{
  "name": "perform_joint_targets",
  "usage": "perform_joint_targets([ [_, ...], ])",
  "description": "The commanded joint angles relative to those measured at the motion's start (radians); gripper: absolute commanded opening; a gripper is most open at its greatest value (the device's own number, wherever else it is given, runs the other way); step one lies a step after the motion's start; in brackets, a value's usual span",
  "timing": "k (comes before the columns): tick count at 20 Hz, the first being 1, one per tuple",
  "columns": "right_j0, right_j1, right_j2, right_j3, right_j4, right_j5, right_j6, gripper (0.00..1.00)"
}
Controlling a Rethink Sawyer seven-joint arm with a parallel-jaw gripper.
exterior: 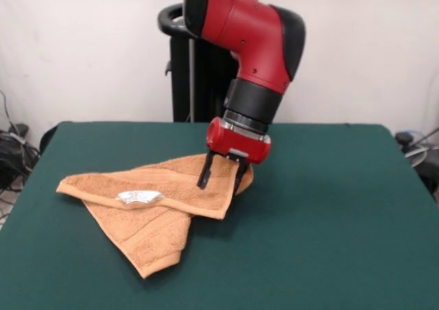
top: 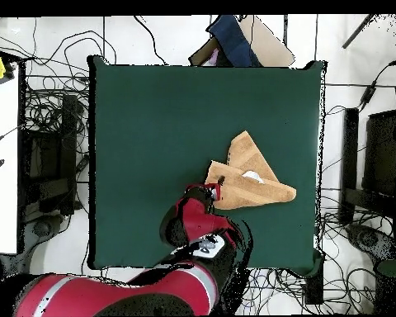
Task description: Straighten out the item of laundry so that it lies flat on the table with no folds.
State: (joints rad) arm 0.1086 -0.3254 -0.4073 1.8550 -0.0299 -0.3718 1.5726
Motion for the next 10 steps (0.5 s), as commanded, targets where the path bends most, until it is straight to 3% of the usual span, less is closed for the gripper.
perform_joint_targets([
  [1,0.015,0.011,0.007,-0.083,0.074,0.007,0.156,1.0],
  [5,0.003,0.006,0.022,-0.088,0.056,0.009,0.16,1.0],
  [6,-0.013,-0.002,0.039,-0.089,0.033,0.001,0.16,0.0],
  [10,-0.038,-0.04,0.072,-0.062,0.025,0.031,0.185,0.0],
])
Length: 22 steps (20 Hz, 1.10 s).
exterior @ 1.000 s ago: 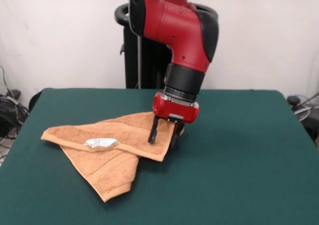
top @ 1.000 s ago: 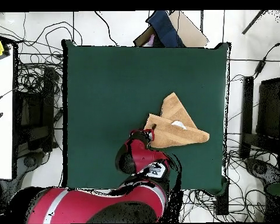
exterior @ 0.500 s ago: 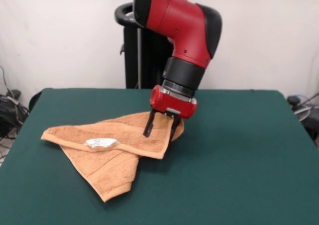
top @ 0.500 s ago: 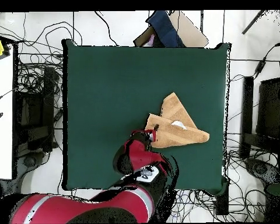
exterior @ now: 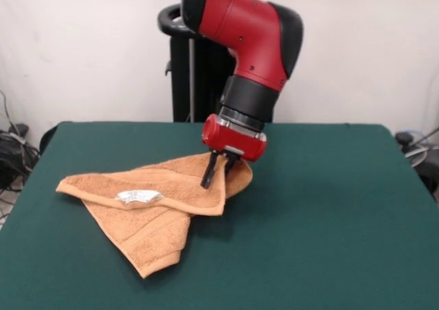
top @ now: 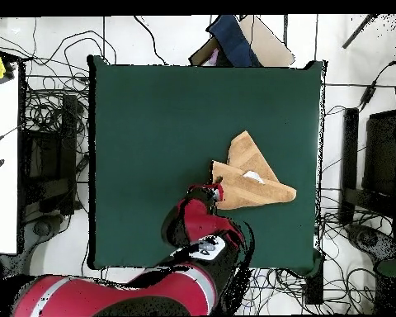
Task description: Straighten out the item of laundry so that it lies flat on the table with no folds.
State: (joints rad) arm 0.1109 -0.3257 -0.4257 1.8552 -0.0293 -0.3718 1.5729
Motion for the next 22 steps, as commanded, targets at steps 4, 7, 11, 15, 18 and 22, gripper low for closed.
perform_joint_targets([
  [4,-0.025,-0.156,0.107,0.016,0.048,0.092,0.227,0.0],
  [7,0.08,-0.267,0.019,0.123,0.161,0.088,0.296,0.0],
  [11,0.381,-0.215,-0.228,0.247,0.516,0.006,0.323,0.0],
  [15,0.578,-0.075,-0.262,0.353,0.887,-0.113,0.382,0.0],
  [18,0.633,-0.014,-0.209,0.372,1.04,-0.135,0.408,0.0],
  [22,0.631,0.0,-0.148,0.378,1.089,-0.145,0.421,0.0],
])
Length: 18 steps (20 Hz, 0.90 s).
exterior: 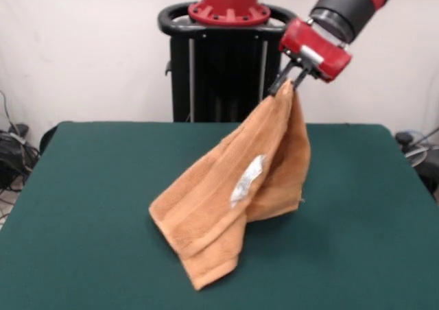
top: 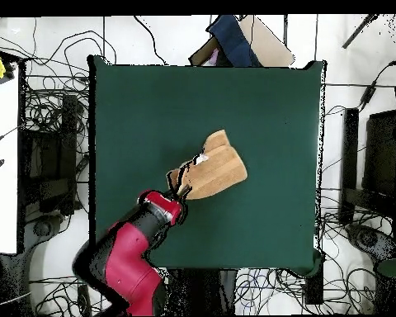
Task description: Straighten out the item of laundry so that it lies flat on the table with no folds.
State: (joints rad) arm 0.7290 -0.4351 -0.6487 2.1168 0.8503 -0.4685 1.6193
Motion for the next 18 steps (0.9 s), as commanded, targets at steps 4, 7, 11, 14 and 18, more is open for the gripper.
perform_joint_targets([
  [4,0.001,0.088,0.108,0.126,0.2,-0.036,0.398,0.0],
  [7,0.051,0.039,0.092,0.131,0.254,0.063,0.346,0.0],
  [11,0.221,0.075,-0.032,0.085,0.456,0.309,0.183,0.0],
  [14,0.307,0.173,-0.218,-0.017,0.385,0.598,0.213,0.0],
  [18,0.338,0.196,-0.345,-0.126,0.216,0.817,0.324,0.0],
])
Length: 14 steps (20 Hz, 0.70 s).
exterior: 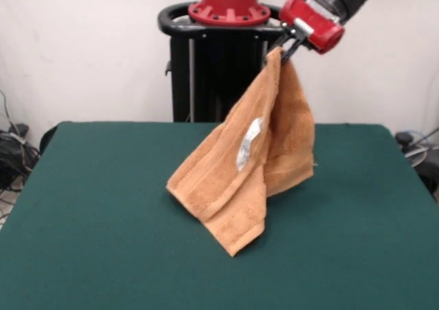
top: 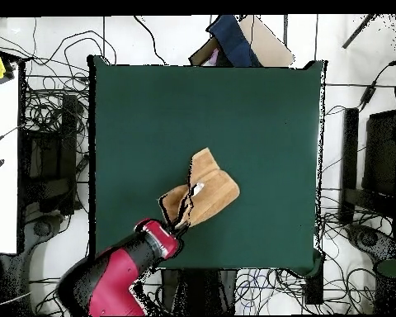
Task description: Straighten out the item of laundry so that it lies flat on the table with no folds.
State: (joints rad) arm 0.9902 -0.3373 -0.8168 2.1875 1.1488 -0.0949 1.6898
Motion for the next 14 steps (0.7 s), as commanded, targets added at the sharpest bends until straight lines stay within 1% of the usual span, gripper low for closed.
perform_joint_targets([
  [1,0.079,0.094,-0.181,-0.212,-0.103,0.46,0.276,0.0],
  [4,0.065,0.046,-0.135,-0.231,-0.121,0.433,0.29,0.0],
  [6,0.048,0.015,-0.089,-0.238,-0.115,0.393,0.284,0.0],
  [8,0.035,0.004,-0.061,-0.257,-0.114,0.381,0.284,0.0],
  [11,0.039,-0.006,-0.053,-0.291,-0.125,0.437,0.304,0.0],
  [12,0.046,-0.013,-0.064,-0.301,-0.135,0.476,0.317,0.0],
  [14,0.072,-0.009,-0.122,-0.33,-0.171,0.594,0.36,0.0],
])
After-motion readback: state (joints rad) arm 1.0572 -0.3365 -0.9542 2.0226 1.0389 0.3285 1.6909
